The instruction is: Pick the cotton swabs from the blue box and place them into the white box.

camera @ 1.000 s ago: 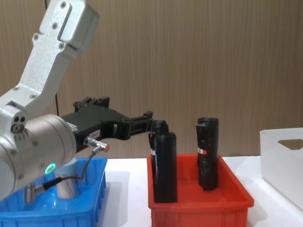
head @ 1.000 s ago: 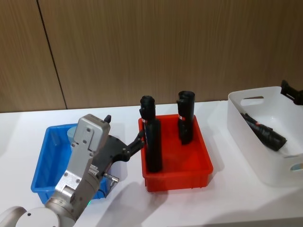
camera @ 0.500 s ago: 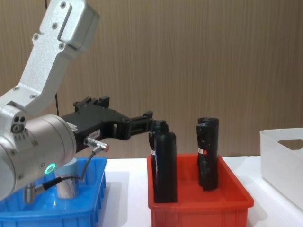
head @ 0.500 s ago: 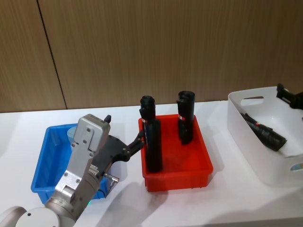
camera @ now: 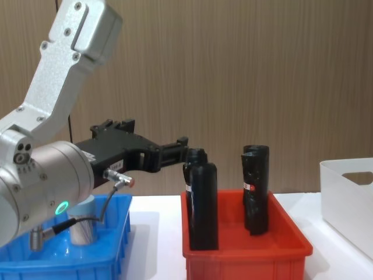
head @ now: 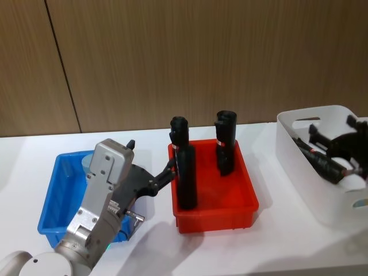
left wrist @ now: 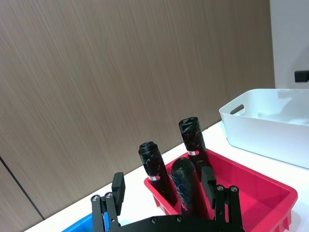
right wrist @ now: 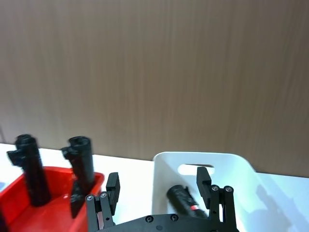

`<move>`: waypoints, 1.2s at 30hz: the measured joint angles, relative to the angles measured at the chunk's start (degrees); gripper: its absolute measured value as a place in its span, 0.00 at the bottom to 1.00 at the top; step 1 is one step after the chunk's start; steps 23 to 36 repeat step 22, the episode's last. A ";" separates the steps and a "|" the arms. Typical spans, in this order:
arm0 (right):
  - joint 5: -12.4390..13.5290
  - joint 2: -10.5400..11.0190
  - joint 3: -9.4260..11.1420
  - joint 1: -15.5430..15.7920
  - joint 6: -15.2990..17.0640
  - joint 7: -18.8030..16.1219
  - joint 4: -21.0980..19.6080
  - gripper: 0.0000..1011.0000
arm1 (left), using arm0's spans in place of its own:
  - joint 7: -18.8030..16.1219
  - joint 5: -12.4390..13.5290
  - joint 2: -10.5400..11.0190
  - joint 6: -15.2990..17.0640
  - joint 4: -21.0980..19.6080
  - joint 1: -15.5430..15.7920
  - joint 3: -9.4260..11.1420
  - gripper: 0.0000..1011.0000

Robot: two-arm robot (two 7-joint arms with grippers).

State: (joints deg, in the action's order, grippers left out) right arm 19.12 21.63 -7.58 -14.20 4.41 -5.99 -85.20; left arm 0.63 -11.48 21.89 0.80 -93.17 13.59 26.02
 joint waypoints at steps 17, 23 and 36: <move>-1.73 -1.47 -3.40 9.62 -1.63 1.41 -10.20 0.99 | 0.00 0.00 0.00 0.00 0.00 0.00 0.00 0.99; -2.09 -1.79 -4.16 11.69 -1.99 1.70 -12.47 0.99 | 0.00 0.00 0.00 0.00 0.00 0.00 0.00 0.99; -2.09 -1.79 -4.16 11.69 -1.99 1.70 -12.47 0.99 | 0.00 0.00 0.00 0.00 0.00 0.00 0.00 0.99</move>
